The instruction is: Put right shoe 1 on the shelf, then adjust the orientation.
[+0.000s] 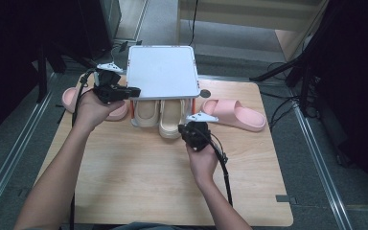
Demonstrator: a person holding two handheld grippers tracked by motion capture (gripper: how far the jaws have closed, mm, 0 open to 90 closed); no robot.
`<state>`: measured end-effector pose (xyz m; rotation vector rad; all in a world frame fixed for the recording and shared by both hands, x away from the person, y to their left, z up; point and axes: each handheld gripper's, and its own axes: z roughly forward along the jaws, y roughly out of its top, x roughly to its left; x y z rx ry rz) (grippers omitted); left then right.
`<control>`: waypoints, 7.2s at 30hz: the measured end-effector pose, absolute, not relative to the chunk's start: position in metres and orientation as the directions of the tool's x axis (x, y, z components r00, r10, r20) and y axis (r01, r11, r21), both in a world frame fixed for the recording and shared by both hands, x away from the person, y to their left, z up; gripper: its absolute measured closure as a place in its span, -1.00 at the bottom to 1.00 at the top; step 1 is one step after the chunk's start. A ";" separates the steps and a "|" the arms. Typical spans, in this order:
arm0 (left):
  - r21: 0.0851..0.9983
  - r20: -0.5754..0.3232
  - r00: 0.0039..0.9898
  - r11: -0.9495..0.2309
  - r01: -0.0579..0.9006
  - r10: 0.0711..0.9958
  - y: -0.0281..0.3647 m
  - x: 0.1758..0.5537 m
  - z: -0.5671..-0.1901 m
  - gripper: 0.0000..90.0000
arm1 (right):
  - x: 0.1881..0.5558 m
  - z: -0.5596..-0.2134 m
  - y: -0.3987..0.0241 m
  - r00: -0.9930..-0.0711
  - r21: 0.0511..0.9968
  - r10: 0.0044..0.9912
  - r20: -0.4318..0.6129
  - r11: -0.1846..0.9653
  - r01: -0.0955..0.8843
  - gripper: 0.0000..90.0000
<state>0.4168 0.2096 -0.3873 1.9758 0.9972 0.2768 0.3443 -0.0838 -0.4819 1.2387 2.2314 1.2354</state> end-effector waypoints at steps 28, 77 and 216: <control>0.789 -0.190 0.654 -0.283 0.545 0.732 0.211 0.418 -0.388 0.86 | 0.391 -0.522 -0.063 -0.550 0.729 0.826 0.125 0.299 0.616 1.00; 0.760 -0.228 0.381 -0.081 0.645 0.896 0.316 0.398 -0.433 0.98 | 0.329 -0.467 -0.141 -0.736 0.783 0.639 0.221 0.333 0.525 0.32; 0.661 -0.245 0.101 0.090 0.745 0.964 0.371 0.408 -0.472 0.83 | 0.327 -0.480 -0.120 -0.765 0.727 0.603 0.224 0.419 0.544 0.25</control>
